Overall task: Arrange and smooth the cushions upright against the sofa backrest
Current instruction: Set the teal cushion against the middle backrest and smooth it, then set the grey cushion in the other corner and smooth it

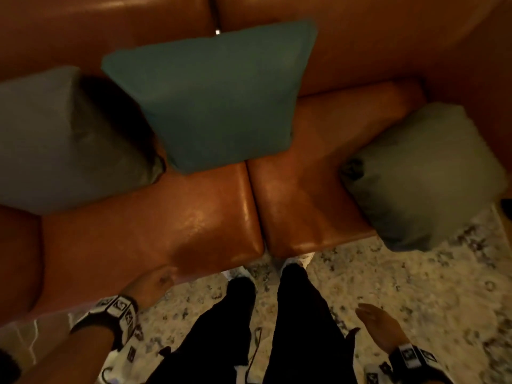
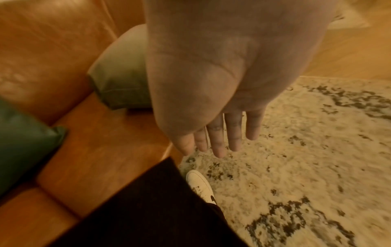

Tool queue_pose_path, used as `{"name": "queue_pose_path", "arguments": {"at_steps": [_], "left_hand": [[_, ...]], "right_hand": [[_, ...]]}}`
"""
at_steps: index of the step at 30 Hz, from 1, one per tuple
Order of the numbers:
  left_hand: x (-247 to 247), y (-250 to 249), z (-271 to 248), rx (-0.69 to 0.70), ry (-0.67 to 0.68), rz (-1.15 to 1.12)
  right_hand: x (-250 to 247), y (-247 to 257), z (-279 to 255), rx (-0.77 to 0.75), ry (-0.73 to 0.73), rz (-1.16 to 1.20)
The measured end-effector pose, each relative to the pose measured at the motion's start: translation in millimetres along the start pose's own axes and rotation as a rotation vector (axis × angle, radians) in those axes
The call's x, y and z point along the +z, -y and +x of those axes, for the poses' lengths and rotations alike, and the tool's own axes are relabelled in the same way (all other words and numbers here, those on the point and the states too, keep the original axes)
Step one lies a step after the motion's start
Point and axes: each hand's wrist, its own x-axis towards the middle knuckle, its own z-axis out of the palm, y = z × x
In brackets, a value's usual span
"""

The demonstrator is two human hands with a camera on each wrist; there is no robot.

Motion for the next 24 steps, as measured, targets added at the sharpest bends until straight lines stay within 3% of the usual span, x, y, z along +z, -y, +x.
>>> {"name": "queue_pose_path", "arguments": {"at_steps": [6,10,15,19,24], "left_hand": [[8.2,-42.1,6.2,0.008,0.084,-0.247],[7.7,-118.1,16.6,0.073,0.076,-0.254],[23.3,-228.0,32.4,0.175,-0.026,-0.29],[52.8,-323.3,42.5,0.199,-0.07,-0.41],[89.7,-418.3,58.2,0.236,-0.082,-0.369]], "right_hand": [[-31.8,-44.1,-13.0,0.007,-0.033,0.158],[-76.5,-45.4,-16.8,-0.094,-0.241,0.195],[-174.4,-47.1,-3.2,-0.229,-0.464,0.227],[-273.0,-47.7,19.8,-0.373,-0.534,0.176],[-365.8,-41.0,50.7,-0.436,-0.626,0.143]]}}
